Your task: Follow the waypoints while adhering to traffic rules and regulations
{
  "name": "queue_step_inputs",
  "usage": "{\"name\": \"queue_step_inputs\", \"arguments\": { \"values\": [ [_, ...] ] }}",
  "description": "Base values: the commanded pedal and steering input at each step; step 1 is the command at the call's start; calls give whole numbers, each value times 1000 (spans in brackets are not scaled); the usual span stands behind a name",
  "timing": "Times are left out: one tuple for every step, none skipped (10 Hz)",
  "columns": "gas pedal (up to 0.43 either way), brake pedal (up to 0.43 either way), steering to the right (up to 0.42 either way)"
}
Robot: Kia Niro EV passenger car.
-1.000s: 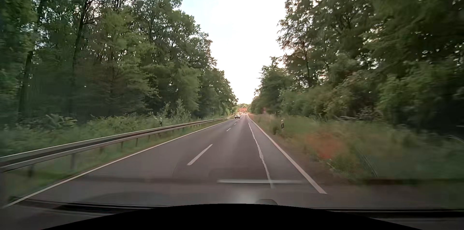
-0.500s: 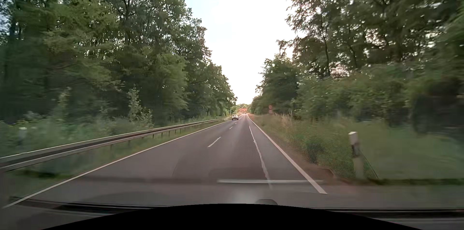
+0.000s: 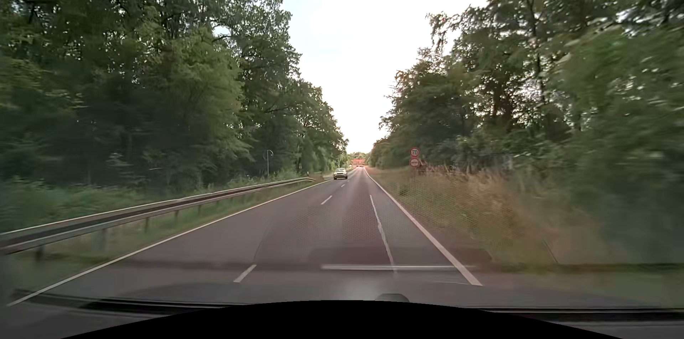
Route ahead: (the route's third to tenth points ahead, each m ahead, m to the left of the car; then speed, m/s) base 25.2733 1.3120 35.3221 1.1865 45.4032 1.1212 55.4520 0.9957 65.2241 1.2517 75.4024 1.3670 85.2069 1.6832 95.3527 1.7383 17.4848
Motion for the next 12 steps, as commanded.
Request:
{"name": "queue_step_inputs", "arguments": {
  "values": [
    [59, 0, -5],
    [59, 0, -5],
    [59, 0, -5],
    [59, 0, -5],
    [59, 0, -5],
    [59, 0, -5],
    [59, 0, -5],
    [59, 0, -5],
    [59, 0, -5],
    [59, 0, -5],
    [59, 0, -5],
    [59, 0, -5]
  ]
}}
